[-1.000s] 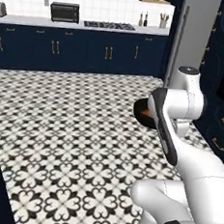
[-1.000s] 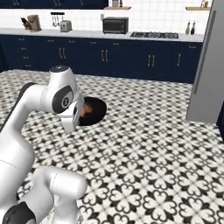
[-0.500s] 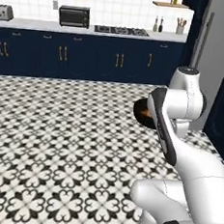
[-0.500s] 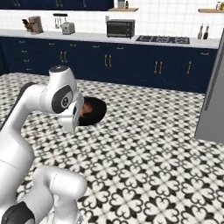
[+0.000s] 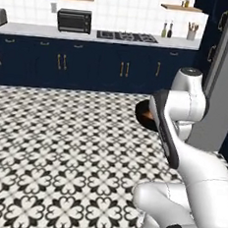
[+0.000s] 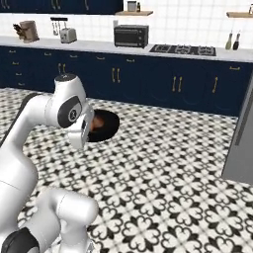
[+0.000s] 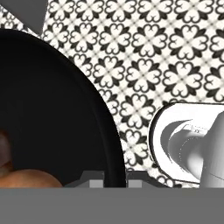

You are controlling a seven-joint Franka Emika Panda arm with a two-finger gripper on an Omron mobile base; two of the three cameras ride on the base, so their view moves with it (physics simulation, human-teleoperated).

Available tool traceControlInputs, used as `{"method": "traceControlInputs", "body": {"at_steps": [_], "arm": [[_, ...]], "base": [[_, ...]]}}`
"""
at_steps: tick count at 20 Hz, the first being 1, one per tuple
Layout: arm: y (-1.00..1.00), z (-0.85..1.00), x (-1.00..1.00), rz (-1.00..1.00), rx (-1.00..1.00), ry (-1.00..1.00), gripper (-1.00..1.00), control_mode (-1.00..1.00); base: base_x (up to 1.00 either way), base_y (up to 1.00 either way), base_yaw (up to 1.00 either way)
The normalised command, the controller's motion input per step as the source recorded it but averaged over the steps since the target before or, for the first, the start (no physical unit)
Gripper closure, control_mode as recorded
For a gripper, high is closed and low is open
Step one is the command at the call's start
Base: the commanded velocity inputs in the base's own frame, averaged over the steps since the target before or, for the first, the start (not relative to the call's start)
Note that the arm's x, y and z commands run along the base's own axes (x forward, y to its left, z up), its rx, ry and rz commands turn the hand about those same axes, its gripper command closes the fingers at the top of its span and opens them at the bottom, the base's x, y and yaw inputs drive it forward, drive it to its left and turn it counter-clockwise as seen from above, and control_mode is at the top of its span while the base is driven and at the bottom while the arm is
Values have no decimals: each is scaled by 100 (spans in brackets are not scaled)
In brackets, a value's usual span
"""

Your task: Pick the chicken drumstick and onion from their plates and place them in the bowl. Then put the bowl in the fridge.

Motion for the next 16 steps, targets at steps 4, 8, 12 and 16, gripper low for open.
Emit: {"method": "traceControlInputs", "body": {"at_steps": [4, 8, 12, 16], "arm": [[0, 0, 0, 0, 0, 0, 100, 100], [0, 0, 0, 0, 0, 0, 100, 100], [0, 0, 0, 0, 0, 0, 100, 100], [0, 0, 0, 0, 0, 0, 100, 100]], "base": [[100, -2, -6], [100, -8, -15], [100, -1, -23], [100, 0, -29]]}}
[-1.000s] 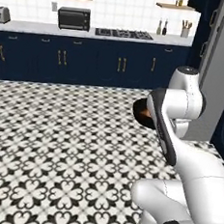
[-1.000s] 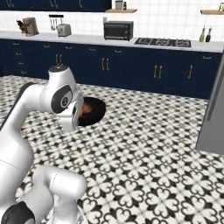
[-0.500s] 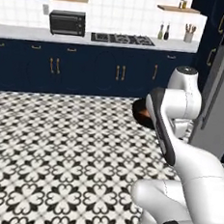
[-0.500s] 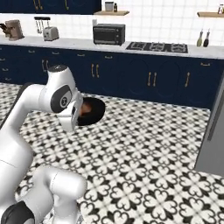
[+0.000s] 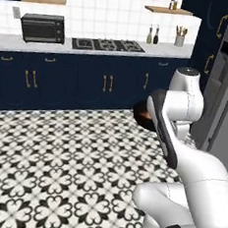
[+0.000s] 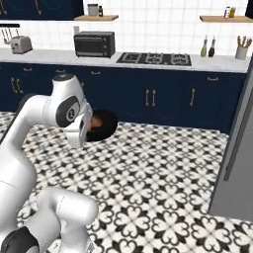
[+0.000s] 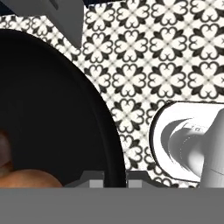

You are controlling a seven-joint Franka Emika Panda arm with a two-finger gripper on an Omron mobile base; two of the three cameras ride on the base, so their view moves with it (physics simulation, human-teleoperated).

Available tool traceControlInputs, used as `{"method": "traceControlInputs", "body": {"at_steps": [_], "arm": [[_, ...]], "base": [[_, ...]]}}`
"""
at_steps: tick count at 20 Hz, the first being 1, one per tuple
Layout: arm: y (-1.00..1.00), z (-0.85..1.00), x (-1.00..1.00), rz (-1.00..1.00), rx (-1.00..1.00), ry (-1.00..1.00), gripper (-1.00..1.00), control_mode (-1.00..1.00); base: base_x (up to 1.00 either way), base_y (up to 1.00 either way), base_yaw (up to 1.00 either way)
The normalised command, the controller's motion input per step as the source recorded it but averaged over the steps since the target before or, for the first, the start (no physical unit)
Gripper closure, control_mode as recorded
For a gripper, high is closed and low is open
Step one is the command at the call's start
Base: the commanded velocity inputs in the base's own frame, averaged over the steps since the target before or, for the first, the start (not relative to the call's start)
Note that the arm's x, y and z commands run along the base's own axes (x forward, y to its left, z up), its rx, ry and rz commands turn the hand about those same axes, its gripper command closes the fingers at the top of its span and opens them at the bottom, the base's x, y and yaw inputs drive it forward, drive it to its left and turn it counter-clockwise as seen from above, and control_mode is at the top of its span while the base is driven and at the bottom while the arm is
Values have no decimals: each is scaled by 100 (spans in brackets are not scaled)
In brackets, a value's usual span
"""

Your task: Pick the chicken drumstick and onion from their plates and place them in the bowl. Then put the bowl in the fridge.

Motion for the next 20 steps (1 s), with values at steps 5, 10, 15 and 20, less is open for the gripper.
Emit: {"method": "traceControlInputs", "body": {"at_steps": [5, 10, 15, 20], "arm": [[0, 0, 0, 0, 0, 0, 100, 100], [0, 0, 0, 0, 0, 0, 100, 100], [0, 0, 0, 0, 0, 0, 100, 100], [0, 0, 0, 0, 0, 0, 100, 100]], "base": [[98, 5, -41], [83, 41, -52], [72, 18, -56], [66, 17, -61]]}}
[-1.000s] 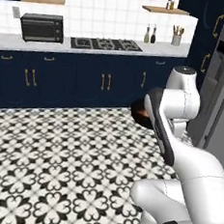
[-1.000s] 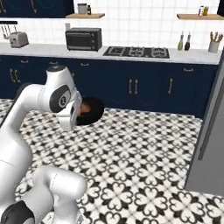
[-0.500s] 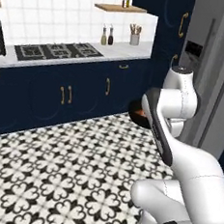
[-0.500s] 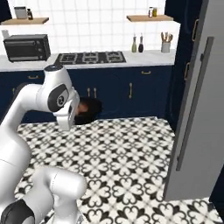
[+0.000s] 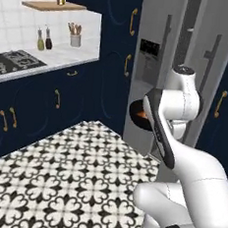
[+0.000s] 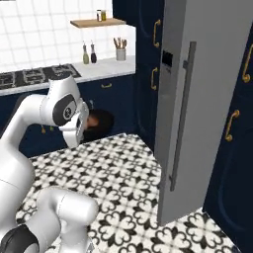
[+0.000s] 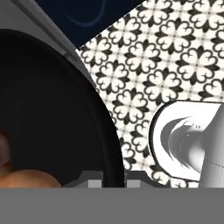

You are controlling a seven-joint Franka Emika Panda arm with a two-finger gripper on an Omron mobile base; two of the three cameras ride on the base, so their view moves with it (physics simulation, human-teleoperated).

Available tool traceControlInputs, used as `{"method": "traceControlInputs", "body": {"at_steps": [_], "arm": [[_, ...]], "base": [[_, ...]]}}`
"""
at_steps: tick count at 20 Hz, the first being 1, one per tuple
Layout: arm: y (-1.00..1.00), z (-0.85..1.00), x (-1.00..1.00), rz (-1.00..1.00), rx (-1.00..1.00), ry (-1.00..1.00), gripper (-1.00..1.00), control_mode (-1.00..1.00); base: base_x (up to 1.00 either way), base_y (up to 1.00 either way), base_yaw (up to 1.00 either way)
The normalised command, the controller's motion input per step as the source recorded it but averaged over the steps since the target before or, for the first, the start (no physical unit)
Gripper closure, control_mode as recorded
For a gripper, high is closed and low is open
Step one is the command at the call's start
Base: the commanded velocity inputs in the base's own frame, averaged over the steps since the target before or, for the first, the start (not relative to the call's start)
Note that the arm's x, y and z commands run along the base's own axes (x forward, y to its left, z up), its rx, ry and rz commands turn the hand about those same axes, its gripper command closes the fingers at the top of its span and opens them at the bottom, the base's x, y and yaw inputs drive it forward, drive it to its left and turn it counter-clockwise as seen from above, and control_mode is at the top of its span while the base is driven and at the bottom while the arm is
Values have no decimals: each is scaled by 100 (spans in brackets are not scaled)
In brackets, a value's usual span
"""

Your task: Pick the chicken drumstick and onion from their plates and place them in the bowl. Then put the bowl in the fridge.

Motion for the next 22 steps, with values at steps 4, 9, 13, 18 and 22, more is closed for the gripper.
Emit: {"method": "traceControlInputs", "body": {"at_steps": [4, 9, 13, 18, 22], "arm": [[0, 0, 0, 0, 0, 0, 100, 100], [0, 0, 0, 0, 0, 0, 100, 100], [0, 0, 0, 0, 0, 0, 100, 100], [0, 0, 0, 0, 0, 0, 100, 100], [0, 0, 0, 0, 0, 0, 100, 100]], "base": [[58, 40, -65], [51, 50, -64], [55, 53, -65], [53, 72, -54], [22, 99, -36]]}}
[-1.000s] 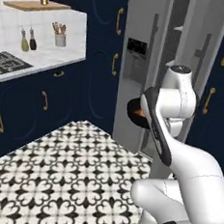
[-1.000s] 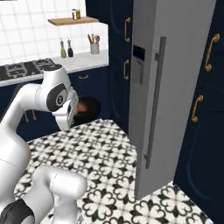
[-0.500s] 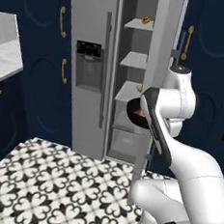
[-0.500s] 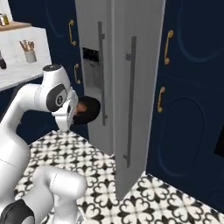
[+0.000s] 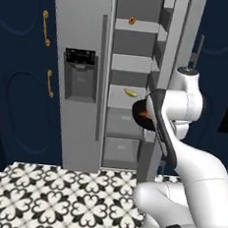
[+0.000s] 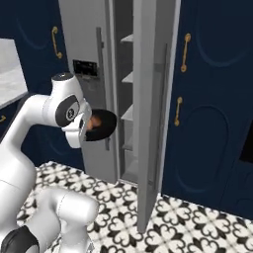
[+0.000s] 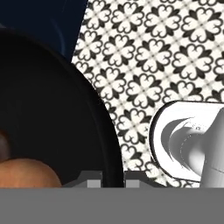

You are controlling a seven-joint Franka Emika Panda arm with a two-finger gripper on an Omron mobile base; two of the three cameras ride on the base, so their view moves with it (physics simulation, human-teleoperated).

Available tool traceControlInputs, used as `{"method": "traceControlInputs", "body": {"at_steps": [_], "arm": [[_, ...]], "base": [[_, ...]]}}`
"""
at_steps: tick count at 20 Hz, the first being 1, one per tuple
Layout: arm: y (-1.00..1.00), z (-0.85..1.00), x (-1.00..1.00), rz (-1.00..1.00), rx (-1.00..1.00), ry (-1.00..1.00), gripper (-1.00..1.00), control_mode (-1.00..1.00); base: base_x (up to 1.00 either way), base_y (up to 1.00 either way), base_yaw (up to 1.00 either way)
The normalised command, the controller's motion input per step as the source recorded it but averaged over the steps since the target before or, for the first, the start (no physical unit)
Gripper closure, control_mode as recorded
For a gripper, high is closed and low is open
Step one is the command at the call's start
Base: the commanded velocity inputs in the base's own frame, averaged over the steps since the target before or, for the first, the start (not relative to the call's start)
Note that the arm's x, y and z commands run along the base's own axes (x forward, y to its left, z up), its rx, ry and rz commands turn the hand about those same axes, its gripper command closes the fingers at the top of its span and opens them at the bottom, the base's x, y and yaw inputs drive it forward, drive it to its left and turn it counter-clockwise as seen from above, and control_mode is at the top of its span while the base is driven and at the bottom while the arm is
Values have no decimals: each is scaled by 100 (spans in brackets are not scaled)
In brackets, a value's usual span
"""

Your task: Pick the chicken drumstick and onion from their plates and place them in the bowl. Then put the bowl in the fridge.

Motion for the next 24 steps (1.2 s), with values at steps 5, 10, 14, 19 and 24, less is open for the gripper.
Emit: {"method": "traceControlInputs", "body": {"at_steps": [5, 10, 14, 19, 24], "arm": [[0, 0, 0, 0, 0, 0, 100, 100], [0, 0, 0, 0, 0, 0, 100, 100], [0, 0, 0, 0, 0, 0, 100, 100], [0, 0, 0, 0, 0, 0, 100, 100], [0, 0, 0, 0, 0, 0, 100, 100]], "base": [[39, 90, -42], [69, 64, -43], [90, 25, -31], [93, 1, -10], [72, -9, -2]]}}
